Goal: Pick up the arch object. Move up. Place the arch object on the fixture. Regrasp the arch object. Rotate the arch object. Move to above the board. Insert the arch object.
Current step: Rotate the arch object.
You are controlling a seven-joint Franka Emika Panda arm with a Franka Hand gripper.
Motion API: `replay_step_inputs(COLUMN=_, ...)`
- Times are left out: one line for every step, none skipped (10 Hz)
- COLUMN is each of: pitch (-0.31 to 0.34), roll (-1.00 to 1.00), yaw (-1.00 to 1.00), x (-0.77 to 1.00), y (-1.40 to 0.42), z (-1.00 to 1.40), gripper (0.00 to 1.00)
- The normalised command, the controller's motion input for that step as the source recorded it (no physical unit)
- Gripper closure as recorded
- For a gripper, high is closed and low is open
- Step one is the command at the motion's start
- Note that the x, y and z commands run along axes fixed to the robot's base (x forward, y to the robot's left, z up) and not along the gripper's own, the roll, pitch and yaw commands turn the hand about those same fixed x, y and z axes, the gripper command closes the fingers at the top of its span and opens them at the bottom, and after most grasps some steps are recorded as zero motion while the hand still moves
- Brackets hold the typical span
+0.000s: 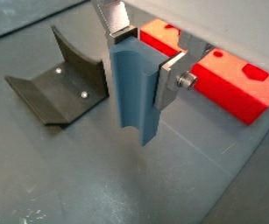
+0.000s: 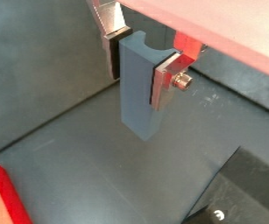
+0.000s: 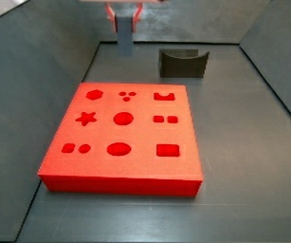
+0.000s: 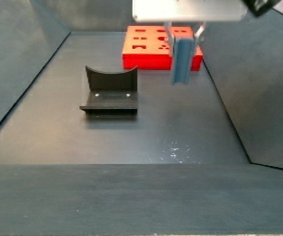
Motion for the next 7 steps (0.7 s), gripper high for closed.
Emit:
replay_step_inputs(pitch=-0.046, roll=-0.15, yaw=-0.04, x=0.03, y=0.03, z=-0.99, gripper=1.00)
replay_step_inputs(pitch=-0.049, roll=-0.15, yaw=-0.04, x=0.02, y=0.03, z=-0.89, gripper=1.00)
replay_step_inputs(pitch=-0.048, roll=-0.15, yaw=-0.03, x=0.02, y=0.03, z=-0.69, gripper=1.00)
replay_step_inputs(pitch=-0.041, roll=-0.16, yaw=-0.03, x=0.02, y=0.02, z=-0.49, gripper=1.00)
replay_step_inputs(pitch=-0.040, roll=-0.16, yaw=-0.03, x=0.03, y=0.02, z=-0.34, gripper=1.00)
replay_step_inputs(pitch=-0.035, roll=-0.16, yaw=-0.02, x=0.03, y=0.02, z=-0.25, gripper=1.00)
replay_step_inputs(pitch=-0.024, roll=-0.16, yaw=-0.02, x=0.02, y=0.02, z=-0.22, gripper=1.00)
